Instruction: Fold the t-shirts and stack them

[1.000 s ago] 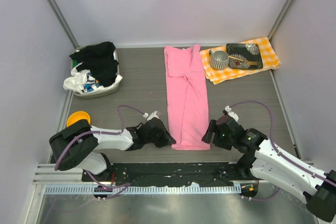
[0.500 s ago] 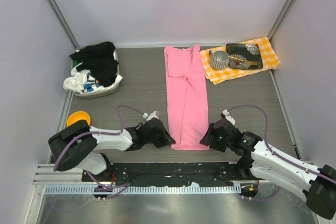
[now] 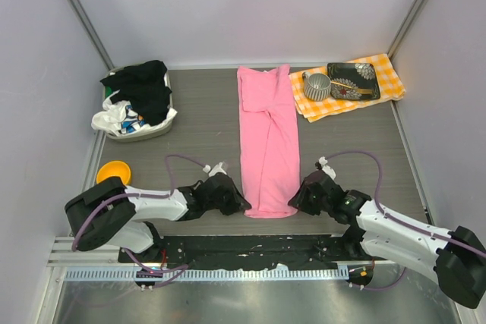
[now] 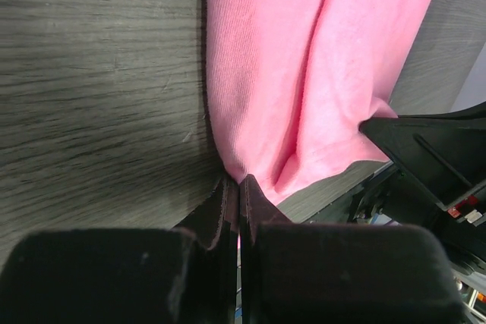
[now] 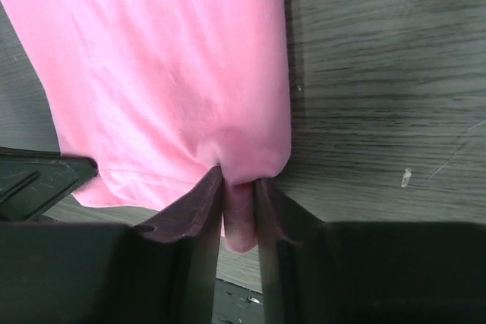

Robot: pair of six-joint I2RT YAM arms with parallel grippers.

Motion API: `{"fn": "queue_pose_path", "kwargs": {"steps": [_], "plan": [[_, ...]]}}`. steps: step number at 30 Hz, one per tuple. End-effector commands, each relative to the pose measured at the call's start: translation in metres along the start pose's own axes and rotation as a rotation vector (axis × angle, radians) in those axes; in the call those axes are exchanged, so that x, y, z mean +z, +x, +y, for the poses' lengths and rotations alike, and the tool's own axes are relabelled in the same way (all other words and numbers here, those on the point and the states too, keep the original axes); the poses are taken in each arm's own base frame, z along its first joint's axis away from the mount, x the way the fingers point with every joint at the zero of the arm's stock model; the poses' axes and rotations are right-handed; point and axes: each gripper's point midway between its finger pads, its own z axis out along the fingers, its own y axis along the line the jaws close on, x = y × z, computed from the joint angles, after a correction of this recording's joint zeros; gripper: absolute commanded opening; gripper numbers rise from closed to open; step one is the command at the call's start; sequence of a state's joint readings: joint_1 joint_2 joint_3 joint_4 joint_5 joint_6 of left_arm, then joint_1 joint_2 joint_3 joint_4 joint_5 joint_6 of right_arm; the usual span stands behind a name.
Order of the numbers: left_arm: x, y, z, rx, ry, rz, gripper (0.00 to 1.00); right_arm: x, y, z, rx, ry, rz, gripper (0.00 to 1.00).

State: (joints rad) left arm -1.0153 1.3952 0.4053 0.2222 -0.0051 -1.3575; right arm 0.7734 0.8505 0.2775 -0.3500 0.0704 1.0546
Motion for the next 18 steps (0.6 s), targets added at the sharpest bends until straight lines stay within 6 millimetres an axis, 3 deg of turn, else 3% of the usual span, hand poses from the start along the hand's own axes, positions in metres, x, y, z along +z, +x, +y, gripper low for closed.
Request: {"fn": "queue_pose_path", "kwargs": {"steps": [1,4,13,18], "plan": [[-0.004,0.007,0.040,0.024,-0.115,0.008,0.00,0.009,0.014,-0.037,-0.024,0.121,0.026,0.18],[-0.007,0.006,0.041,0.027,-0.112,0.001,0.00,0.010,0.016,-0.041,-0.048,0.139,0.030,0.01],[-0.015,0.019,0.045,0.048,-0.120,-0.023,0.00,0.003,0.027,-0.030,-0.119,0.112,0.051,0.01],[-0.024,0.029,0.034,0.070,-0.112,-0.047,0.00,-0.016,0.024,0.002,-0.177,0.044,-0.004,0.01]]}}
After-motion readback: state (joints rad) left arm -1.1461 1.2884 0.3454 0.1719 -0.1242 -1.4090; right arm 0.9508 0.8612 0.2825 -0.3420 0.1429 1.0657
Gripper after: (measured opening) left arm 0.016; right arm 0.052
